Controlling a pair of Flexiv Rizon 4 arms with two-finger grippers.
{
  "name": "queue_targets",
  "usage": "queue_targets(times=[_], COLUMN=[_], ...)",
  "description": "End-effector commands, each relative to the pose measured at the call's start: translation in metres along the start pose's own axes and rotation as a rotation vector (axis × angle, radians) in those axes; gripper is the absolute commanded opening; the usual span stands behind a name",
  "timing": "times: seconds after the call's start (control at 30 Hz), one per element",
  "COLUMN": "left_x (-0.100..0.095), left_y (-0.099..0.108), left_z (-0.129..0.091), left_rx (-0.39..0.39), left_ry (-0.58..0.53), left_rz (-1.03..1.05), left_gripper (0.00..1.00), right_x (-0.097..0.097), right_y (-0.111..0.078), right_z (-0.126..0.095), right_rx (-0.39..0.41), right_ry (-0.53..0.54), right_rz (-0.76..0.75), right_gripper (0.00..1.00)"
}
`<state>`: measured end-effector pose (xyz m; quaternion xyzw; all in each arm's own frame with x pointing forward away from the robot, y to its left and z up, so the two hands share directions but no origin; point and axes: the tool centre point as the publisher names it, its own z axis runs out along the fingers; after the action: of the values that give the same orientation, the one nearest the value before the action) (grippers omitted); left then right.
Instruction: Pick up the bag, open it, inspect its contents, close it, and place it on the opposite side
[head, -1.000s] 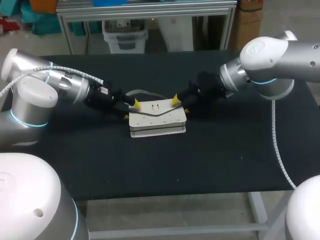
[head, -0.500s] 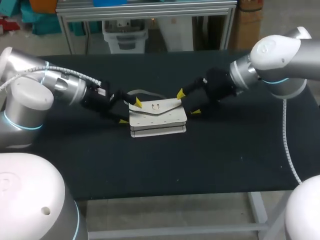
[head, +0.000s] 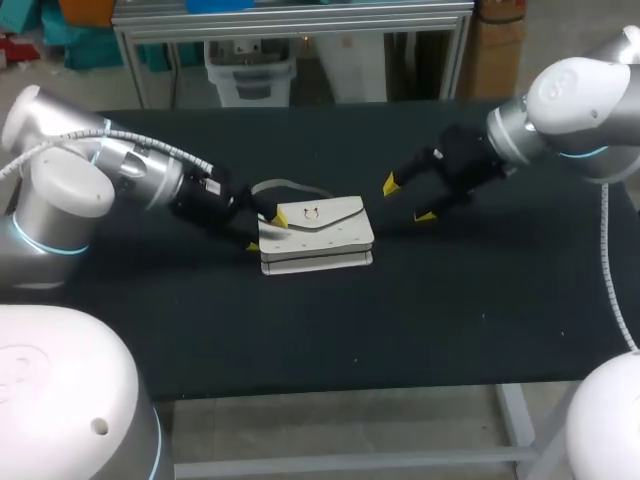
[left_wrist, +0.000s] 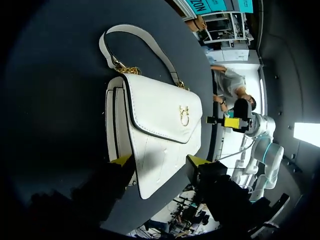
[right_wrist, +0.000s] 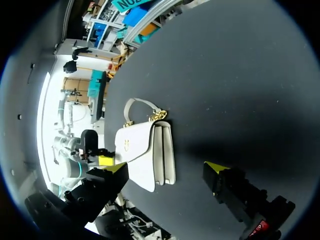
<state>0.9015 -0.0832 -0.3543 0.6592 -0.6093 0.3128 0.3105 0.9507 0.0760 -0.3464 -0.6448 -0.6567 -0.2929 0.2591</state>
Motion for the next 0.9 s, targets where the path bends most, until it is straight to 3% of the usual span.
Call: queue_targets(times=[0.03,0.13,0.37,0.47,0.5,0.53,0.77,0.9], left_x=[0.001,0.0,-0.003,-0.004,-0.005,-0.005,-0.011,-0.014], left_y=[-0.003,0.0,0.003,0.003,0.003,0.003,-0.002,-0.011], left_z=[0.006,0.006,0.007,0.007,0.007,0.007,0.005,-0.001], left_rx=[-0.007,-0.006,-0.012,-0.012,-0.012,-0.012,0.001,0.017], left_ry=[-0.007,-0.016,-0.036,-0.037,-0.039,-0.041,-0.062,-0.086], left_rz=[-0.012,-0.029,-0.049,-0.053,-0.055,-0.054,-0.057,-0.046], left_gripper=[0.55,0.42,0.38,0.28,0.07,0.0,0.0,0.0], right_x=[0.003,0.002,-0.003,-0.006,-0.007,-0.008,-0.016,-0.016], right_y=[0.002,0.005,0.008,0.01,0.011,0.011,0.016,0.016], right_z=[-0.01,-0.014,-0.02,-0.022,-0.024,-0.025,-0.034,-0.034], right_rx=[0.014,0.025,0.028,0.031,0.028,0.026,0.055,0.055], right_ry=[-0.052,-0.093,-0.139,-0.161,-0.168,-0.175,-0.266,-0.266], right_rz=[-0.009,-0.029,-0.037,-0.051,-0.054,-0.065,-0.16,-0.16], right_gripper=[1.0,1.0,1.0,1.0,1.0,1.0,1.0,1.0])
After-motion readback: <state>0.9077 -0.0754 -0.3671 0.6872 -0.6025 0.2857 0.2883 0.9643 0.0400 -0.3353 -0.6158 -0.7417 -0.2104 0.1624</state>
